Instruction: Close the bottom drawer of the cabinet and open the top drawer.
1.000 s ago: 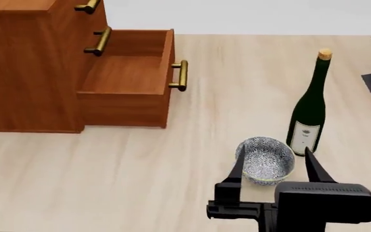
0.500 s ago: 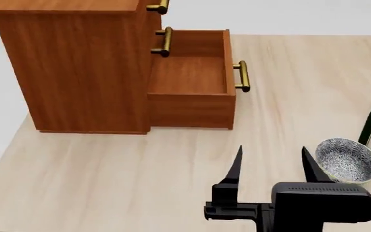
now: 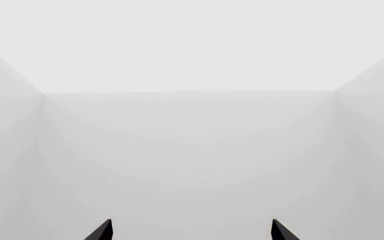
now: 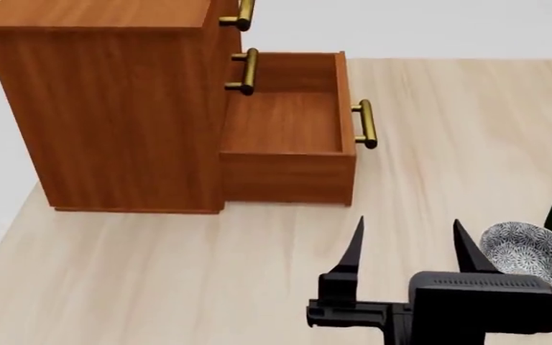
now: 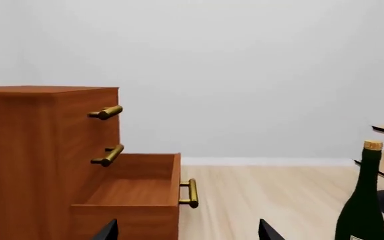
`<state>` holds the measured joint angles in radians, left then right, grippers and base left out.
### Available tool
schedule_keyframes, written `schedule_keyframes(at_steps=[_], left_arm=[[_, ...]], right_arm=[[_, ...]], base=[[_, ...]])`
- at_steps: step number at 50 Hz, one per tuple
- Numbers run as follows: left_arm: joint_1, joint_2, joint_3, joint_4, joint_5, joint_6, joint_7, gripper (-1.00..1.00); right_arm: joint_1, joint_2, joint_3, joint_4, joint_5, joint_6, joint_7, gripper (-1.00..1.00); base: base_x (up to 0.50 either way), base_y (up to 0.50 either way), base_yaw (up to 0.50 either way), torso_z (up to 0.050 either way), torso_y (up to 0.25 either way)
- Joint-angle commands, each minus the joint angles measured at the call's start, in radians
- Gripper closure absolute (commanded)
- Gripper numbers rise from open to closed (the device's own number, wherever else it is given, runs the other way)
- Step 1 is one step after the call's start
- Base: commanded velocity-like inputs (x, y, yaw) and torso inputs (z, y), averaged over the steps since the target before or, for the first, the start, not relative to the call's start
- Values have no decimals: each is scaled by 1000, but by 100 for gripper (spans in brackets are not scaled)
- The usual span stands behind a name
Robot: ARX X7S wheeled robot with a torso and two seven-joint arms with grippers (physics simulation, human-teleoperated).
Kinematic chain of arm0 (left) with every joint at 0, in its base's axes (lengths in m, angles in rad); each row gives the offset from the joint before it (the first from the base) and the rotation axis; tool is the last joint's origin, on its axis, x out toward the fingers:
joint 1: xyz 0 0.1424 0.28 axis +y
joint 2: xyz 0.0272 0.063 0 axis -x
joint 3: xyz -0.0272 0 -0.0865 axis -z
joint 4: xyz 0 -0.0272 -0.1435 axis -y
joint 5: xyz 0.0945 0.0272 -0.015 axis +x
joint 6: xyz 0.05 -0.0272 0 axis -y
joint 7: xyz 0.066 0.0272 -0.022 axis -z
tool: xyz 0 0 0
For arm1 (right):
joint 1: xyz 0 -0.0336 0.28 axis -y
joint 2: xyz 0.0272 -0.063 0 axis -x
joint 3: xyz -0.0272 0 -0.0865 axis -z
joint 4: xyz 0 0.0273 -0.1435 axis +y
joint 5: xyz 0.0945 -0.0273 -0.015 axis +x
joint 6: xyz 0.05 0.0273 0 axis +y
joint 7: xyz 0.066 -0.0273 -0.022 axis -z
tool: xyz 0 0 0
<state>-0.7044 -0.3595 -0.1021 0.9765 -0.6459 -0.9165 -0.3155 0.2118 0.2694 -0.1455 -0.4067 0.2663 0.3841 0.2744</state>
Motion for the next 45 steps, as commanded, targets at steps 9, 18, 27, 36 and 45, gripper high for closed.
schedule_keyframes(at_steps=[9,18,27,36,45], left_arm=[[-4,-8,17,-8,-5,19,-19,-100],[1,-14,15,-5,-12,26,-27,-100],[1,-20,20,-8,-16,32,-33,-100],[6,-25,26,-15,-14,47,-36,-100],[12,-30,26,-19,-16,58,-40,-100]], right_arm=[[3,9,-1,-1,10,4,9,-100],[6,8,-4,0,18,3,11,-100],[9,11,-14,10,13,-3,13,-100],[8,13,-18,13,13,-9,16,-100],[11,15,-22,15,18,-8,16,-100]], base=[[314,0,0,0,0],[317,0,0,0,0],[352,0,0,0,0],[356,0,0,0,0],[356,0,0,0,0]])
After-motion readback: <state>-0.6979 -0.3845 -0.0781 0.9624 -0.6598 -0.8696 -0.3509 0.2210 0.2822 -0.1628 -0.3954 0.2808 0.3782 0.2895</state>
